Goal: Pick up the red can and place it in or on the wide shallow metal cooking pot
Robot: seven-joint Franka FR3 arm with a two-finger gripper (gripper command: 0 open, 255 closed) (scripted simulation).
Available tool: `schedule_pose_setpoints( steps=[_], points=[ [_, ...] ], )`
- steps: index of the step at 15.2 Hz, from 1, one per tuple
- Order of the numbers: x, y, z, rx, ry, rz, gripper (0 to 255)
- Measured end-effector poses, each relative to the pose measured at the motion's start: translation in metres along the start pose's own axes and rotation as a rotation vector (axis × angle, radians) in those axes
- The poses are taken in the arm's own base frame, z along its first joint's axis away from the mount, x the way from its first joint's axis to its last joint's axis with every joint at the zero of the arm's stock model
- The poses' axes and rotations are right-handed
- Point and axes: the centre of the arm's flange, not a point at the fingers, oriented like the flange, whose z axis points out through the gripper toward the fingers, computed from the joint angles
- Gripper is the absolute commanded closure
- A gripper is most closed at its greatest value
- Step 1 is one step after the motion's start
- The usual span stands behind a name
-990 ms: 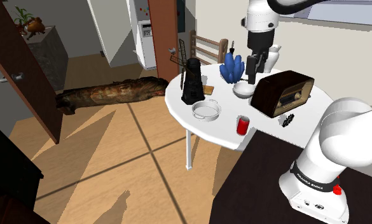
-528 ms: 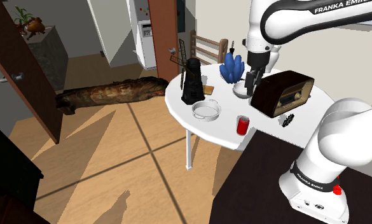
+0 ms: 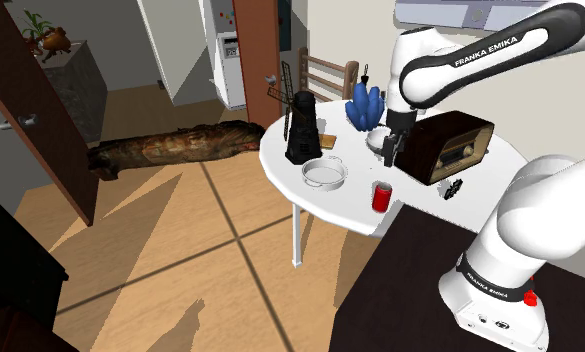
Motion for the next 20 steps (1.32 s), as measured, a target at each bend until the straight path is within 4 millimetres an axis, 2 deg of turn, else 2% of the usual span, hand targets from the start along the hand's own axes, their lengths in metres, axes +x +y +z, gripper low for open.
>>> schedule_pose_setpoints(
  steps=[13, 16, 20],
  points=[
    [0.031, 0.088, 0.146, 0.045, 0.043, 0.021, 0],
    [0.035, 0.103, 0.182, 0.054, 0.051, 0.027, 0],
    [0.039, 0.111, 0.206, 0.057, 0.056, 0.034, 0]
  ],
)
